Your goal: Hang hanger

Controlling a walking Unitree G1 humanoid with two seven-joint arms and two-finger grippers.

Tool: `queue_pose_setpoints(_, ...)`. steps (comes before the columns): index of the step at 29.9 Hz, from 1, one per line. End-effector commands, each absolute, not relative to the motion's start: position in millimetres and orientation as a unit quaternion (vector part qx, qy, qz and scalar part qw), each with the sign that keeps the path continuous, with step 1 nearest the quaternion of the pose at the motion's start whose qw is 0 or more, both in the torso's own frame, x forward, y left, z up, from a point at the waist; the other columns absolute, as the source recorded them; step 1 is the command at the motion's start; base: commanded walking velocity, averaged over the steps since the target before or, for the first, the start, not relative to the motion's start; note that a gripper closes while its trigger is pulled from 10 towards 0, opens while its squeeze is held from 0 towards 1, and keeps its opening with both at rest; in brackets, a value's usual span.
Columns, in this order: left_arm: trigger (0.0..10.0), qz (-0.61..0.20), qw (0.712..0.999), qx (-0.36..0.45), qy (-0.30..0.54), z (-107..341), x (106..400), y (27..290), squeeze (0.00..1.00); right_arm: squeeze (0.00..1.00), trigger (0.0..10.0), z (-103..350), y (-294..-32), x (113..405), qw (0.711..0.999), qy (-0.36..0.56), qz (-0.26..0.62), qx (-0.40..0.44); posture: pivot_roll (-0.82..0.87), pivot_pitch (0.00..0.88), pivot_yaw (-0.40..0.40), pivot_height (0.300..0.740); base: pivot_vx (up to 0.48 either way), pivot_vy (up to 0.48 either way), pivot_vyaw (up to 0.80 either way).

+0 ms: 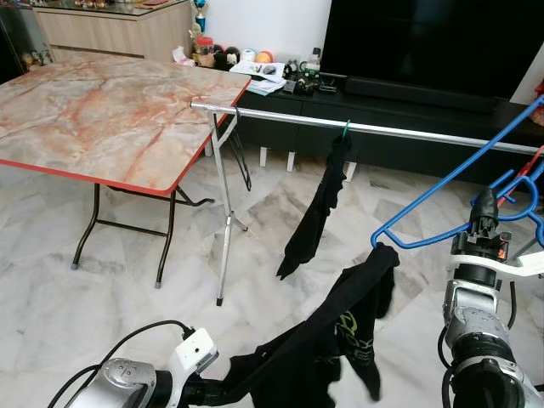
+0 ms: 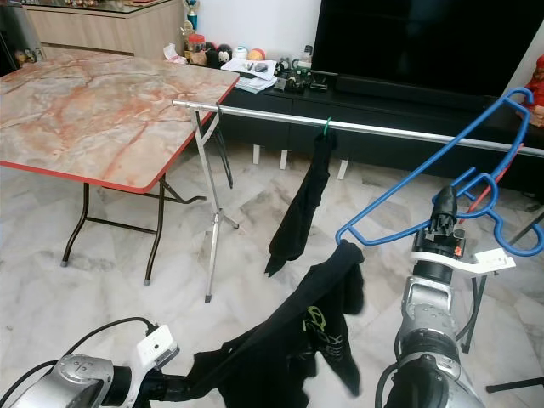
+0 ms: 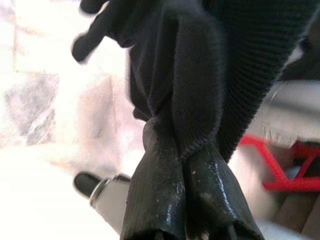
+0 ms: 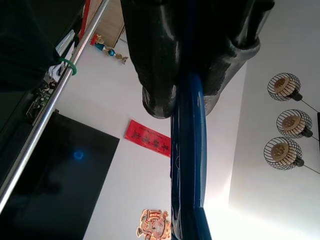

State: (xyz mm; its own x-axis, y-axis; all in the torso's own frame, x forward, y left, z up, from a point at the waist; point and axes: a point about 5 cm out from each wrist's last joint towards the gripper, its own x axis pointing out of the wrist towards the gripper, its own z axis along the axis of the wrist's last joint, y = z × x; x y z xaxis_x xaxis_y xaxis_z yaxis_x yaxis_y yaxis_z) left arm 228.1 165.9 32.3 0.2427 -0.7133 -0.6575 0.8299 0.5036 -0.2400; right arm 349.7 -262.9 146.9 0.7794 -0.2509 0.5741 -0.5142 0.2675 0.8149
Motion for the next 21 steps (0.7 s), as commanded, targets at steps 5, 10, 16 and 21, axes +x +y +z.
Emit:
queue_pose_setpoints(5, 5.6, -0.47, 0.757, 0.154, 0.427, 15, 217, 182, 0.0, 0.0, 10.0, 161, -259, 355, 0.73, -0.341, 0.109, 0.582, 0.19, 0.0, -0.073, 0.74, 0.0, 0.0, 0.0)
queue_pose_setpoints(10, 10.0, -0.429, 0.823, 0.093, 0.36, 28, 239, 178, 0.0, 0.0, 10.0, 134, -216, 361, 0.821, -0.189, 0.146, 0.519, 0.19, 0.0, -0.077, 0.74, 0.0, 0.0, 0.0)
queue_pose_setpoints(16, 10.0, -0.413, 0.844, 0.084, 0.331, 33, 250, 173, 0.0, 0.0, 10.0, 69, -159, 343, 0.925, 0.091, 0.215, 0.299, 0.19, 0.0, -0.081, 0.74, 0.0, 0.0, 0.0)
queue_pose_setpoints(21, 10.0, -0.408, 0.847, 0.09, 0.329, 28, 251, 170, 0.0, 0.0, 10.0, 41, -156, 332, 0.937, 0.219, 0.178, 0.204, 0.18, 0.0, -0.081, 0.74, 0.0, 0.0, 0.0)
